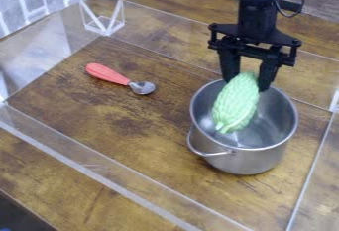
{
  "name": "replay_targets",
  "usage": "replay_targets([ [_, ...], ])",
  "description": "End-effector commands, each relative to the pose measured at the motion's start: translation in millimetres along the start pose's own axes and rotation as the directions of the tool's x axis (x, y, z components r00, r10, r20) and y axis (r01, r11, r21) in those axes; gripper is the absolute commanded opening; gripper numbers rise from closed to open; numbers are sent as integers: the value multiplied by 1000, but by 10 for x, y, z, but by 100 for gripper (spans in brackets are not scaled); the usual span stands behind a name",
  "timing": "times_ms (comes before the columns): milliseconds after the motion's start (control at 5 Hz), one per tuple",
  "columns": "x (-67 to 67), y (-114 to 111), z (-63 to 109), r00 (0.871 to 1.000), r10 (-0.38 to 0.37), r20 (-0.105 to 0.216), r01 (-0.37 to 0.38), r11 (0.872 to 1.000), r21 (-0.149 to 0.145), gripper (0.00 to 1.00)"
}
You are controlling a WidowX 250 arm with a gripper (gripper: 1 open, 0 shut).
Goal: Remove the green object from the silver pot and put it on the table
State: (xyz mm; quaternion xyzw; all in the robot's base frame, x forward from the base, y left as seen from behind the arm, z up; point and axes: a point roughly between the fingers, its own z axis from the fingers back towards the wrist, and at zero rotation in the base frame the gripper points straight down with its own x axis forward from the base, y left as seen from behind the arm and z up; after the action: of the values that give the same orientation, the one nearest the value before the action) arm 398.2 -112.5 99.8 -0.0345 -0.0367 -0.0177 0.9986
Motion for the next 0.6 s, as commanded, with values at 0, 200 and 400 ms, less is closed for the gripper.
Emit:
replay_targets([
  [0, 47, 88, 526, 993, 15, 118, -13, 1000, -20, 0],
  [200, 25, 129, 547, 993, 16, 117, -14, 1000, -16, 0],
  [400, 5, 165, 561, 993, 16, 116, -14, 1000, -10, 0],
])
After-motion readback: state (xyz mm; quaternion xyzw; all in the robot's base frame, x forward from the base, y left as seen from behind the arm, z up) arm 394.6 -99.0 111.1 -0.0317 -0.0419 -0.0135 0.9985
